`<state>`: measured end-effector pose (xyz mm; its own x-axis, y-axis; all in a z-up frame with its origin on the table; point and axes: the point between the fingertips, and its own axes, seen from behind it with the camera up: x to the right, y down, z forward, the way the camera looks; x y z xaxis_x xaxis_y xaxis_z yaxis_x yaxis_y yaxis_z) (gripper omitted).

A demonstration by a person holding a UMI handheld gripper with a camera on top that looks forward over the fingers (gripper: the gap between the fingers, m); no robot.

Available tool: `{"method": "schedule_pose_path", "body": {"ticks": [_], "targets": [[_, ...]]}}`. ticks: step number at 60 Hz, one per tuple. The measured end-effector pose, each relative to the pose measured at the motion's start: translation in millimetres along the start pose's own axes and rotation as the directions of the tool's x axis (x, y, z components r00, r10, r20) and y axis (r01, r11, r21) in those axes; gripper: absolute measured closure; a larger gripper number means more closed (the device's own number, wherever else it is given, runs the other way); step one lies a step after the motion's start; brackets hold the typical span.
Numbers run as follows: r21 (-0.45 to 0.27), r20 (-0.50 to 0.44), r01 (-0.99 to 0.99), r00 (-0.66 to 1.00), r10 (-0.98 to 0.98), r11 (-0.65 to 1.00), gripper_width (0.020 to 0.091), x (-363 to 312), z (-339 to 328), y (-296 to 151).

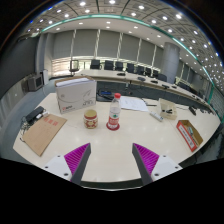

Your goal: Pour water

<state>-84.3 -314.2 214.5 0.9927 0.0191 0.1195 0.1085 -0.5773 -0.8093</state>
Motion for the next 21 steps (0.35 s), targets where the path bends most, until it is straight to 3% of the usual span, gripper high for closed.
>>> {"method": "schedule_pose_path", "body": {"ticks": [21], "targets": [[0.008, -0.02, 0.01, 1.0, -0.01, 1.0, 0.0245, -18, -55, 14]]}}
